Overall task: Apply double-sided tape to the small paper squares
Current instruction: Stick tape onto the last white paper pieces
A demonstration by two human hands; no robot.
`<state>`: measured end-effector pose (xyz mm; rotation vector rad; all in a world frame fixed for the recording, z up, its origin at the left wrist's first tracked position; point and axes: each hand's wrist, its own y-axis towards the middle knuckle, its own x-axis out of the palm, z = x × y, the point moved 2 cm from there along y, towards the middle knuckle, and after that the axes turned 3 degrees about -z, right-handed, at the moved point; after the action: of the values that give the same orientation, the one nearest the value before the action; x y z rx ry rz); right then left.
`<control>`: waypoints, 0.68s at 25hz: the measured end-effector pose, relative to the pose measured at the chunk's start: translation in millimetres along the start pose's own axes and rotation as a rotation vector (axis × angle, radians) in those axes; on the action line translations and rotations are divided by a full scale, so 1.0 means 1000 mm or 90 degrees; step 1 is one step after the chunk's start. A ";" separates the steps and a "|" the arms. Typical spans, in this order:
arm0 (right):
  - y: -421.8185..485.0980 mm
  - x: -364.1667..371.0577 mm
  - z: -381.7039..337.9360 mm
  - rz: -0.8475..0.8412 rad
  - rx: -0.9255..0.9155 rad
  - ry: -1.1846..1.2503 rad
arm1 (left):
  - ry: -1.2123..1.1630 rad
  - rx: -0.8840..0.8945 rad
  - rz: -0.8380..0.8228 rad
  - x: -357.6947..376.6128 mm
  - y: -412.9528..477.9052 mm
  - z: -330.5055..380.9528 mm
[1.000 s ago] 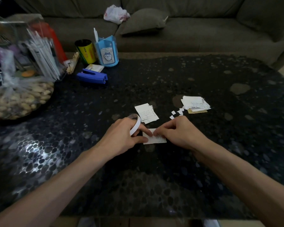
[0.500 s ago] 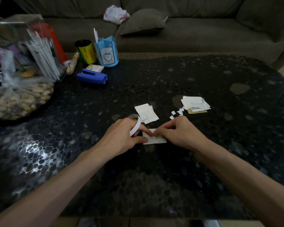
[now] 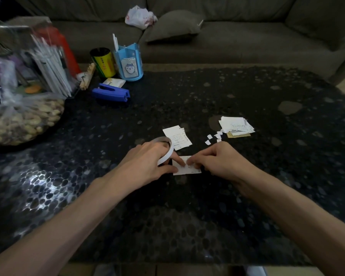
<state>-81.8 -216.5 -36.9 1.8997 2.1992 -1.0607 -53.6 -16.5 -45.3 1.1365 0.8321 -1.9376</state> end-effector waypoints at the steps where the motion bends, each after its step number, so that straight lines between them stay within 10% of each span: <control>1: 0.001 0.000 0.000 0.000 0.004 0.002 | -0.003 0.000 0.000 0.000 0.000 0.000; 17: 0.012 0.007 0.000 0.133 -0.105 -0.229 | -0.050 0.005 0.025 0.003 0.001 -0.001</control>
<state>-72.9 -209.9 -45.6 1.6704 1.7909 -1.0502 -52.8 -16.7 -48.5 1.0659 0.7558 -1.9426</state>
